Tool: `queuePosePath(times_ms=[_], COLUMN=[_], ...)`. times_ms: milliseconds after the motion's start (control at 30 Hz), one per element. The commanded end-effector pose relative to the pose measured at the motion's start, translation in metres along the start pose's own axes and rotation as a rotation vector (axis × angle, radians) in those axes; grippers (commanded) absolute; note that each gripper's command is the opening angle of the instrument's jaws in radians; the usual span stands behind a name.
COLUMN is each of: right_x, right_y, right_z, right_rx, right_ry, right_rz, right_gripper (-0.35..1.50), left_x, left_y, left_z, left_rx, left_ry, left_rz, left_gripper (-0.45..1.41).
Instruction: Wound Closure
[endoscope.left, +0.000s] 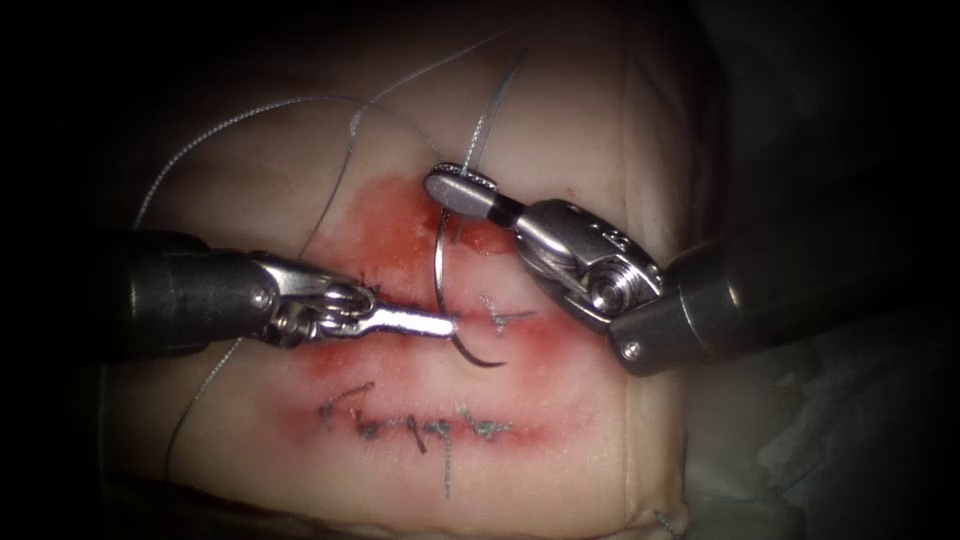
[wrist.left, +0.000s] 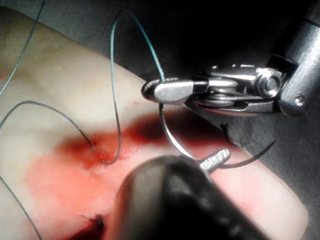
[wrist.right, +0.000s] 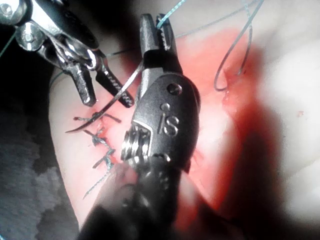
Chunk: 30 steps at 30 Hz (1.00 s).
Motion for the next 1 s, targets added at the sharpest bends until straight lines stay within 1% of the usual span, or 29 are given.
queuePosePath(times_ms=[33,233,300,400,433,500,567,600,633,667,700,733,767,800,833,867,933,1000], right_x=[0.0006,0.0009,0.001,0.0011,0.0011,0.0011,0.001,0.0009,0.0009,0.0009,0.0009,0.0009,0.0009,0.0009,0.0009,0.0009,0.0009,0.0009], right_y=[0.0,-0.0001,-0.0001,0.0002,0.0002,0.0004,0.0005,0.0005,0.0006,0.0006,0.0006,0.0006,0.0006,0.0006,0.0006,0.0006,0.0006,0.0006], right_z=[0.0007,0.0006,0.0007,0.0008,0.0008,0.0008,0.0008,0.0008,0.0008,0.0008,0.0008,0.0008,0.0008,0.0008,0.0007,0.0007,0.0007,0.0007], right_rx=[-0.002,-0.005,-0.005,-0.002,-0.002,-0.002,-0.002,-0.002,-0.002,-0.002,-0.002,-0.002,-0.002,-0.002,-0.002,-0.002,-0.002,-0.002], right_ry=[-0.002,-0.001,-0.002,-0.003,-0.003,-0.003,-0.002,-0.002,-0.002,-0.002,-0.002,-0.002,-0.002,-0.002,-0.002,-0.002,-0.002,-0.002], right_rz=[-0.011,-0.032,-0.038,-0.067,-0.067,-0.073,-0.078,-0.077,-0.077,-0.077,-0.077,-0.077,-0.077,-0.077,-0.077,-0.077,-0.077,-0.077], right_gripper=[-0.35,-0.35,-0.35,-0.35,-0.35,-0.35,-0.35,-0.35,-0.35,-0.35,-0.35,-0.35,-0.35,-0.35,-0.35,-0.35,-0.35,-0.35], left_x=[-0.0009,-0.0016,-0.0017,-0.0018,-0.0018,-0.0017,-0.0014,-0.0013,-0.0011,-0.0011,-0.0012,-0.0013,-0.0013,-0.0013,-0.0012,-0.0011,-0.0011,-0.0013], left_y=[-0.0002,-0.0003,-0.0002,-0.0003,-0.0003,-0.0004,0.0,0.0002,0.0005,0.0005,0.0004,0.0003,0.0004,0.0004,0.0006,0.0009,0.0012,0.0011], left_z=[0.0004,-0.0003,-0.0002,0.0003,0.0003,0.0005,0.0007,0.0008,0.001,0.0011,0.0012,0.0013,0.0014,0.0014,0.0016,0.0017,0.0017,0.0016], left_rx=[-0.002,-0.008,-0.01,-0.027,-0.027,-0.074,-0.111,-0.113,-0.111,-0.11,-0.11,-0.108,-0.101,-0.101,-0.101,-0.101,-0.098,-0.096], left_ry=[-0.015,-0.03,-0.035,-0.043,-0.043,-0.035,-0.029,-0.032,-0.024,-0.022,-0.025,-0.02,-0.017,-0.017,-0.014,-0.014,-0.011,-0.007], left_rz=[-0.005,-0.023,-0.024,-0.028,-0.028,-0.057,-0.052,-0.051,-0.049,-0.05,-0.074,-0.111,-0.111,-0.111,-0.092,-0.084,-0.07,-0.071], left_gripper=[0.78,0.78,0.74,0.22,0.22,0.19,0.25,0.25,0.02,-0.01,0.09,0.37,0.49,0.49,0.62,0.64,0.49,0.24])
